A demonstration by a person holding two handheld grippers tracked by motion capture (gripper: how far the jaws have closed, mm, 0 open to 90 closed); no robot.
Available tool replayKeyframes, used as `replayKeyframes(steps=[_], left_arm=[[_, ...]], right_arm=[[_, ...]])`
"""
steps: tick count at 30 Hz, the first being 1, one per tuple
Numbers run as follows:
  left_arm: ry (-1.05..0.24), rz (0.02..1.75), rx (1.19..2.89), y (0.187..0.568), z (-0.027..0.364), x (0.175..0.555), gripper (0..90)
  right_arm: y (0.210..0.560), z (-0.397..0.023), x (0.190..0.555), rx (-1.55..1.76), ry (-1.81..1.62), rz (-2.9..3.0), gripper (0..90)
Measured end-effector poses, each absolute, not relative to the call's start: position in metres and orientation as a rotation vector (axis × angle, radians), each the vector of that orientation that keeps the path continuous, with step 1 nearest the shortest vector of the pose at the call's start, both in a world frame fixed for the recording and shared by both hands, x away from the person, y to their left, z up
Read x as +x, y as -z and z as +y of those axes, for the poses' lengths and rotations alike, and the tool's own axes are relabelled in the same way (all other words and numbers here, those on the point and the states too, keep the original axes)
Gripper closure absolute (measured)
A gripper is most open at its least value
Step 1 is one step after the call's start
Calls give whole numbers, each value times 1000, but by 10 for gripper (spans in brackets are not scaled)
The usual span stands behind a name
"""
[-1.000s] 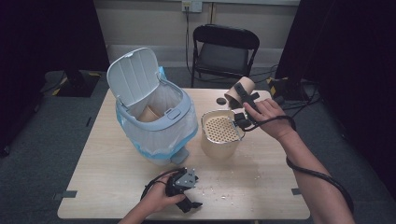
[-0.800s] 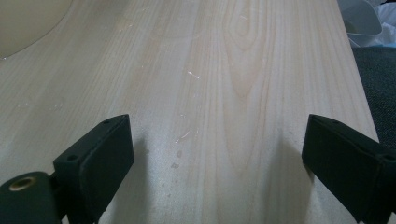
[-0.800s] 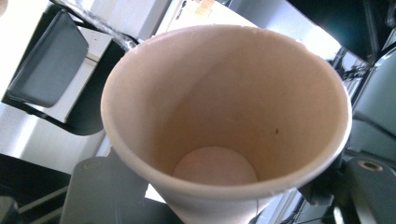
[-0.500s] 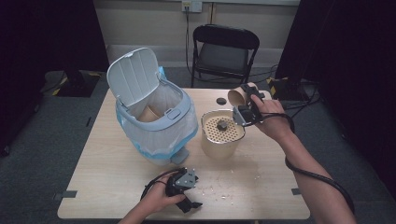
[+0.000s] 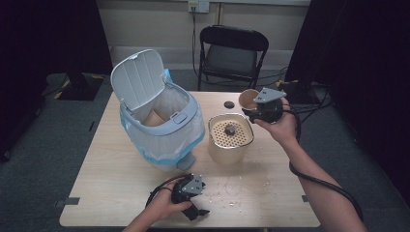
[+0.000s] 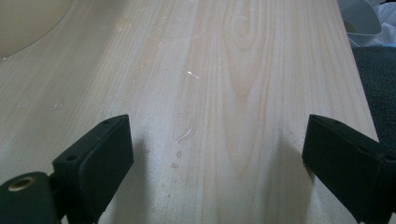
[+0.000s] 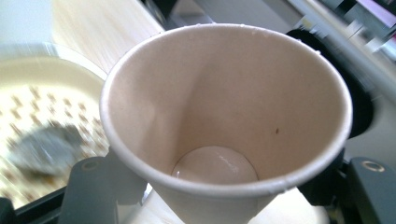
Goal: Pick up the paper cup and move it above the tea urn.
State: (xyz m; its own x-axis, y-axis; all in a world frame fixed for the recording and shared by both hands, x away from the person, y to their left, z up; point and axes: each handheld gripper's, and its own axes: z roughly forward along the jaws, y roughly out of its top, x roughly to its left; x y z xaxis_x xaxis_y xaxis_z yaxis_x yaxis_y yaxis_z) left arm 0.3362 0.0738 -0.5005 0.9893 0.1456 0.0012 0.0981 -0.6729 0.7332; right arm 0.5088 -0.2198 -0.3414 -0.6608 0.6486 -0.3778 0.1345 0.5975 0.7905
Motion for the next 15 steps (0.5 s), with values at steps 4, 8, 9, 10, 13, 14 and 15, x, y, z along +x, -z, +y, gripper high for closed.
replayKeyframes(steps=[4, 8, 9, 10, 13, 14, 15], left_arm=[[-75, 168, 2314, 500, 74, 336, 81], [-75, 169, 2314, 500, 74, 336, 81], [-75, 169, 2314, 500, 74, 336, 81], [-75, 169, 2314, 500, 74, 336, 81], [-76, 168, 2315, 500, 74, 336, 81], [-75, 169, 2314, 500, 74, 336, 81], [-74, 169, 2314, 500, 74, 336, 81]], right_arm=[[340, -224, 513, 696, -1089, 2158, 320], [339, -224, 514, 682, -1073, 2174, 320], [339, -224, 514, 680, -1083, 2176, 319], [338, -224, 513, 679, -1086, 2185, 319], [338, -223, 513, 675, -1098, 2195, 319], [338, -223, 512, 677, -1108, 2197, 318], [337, -223, 512, 674, -1108, 2196, 318]])
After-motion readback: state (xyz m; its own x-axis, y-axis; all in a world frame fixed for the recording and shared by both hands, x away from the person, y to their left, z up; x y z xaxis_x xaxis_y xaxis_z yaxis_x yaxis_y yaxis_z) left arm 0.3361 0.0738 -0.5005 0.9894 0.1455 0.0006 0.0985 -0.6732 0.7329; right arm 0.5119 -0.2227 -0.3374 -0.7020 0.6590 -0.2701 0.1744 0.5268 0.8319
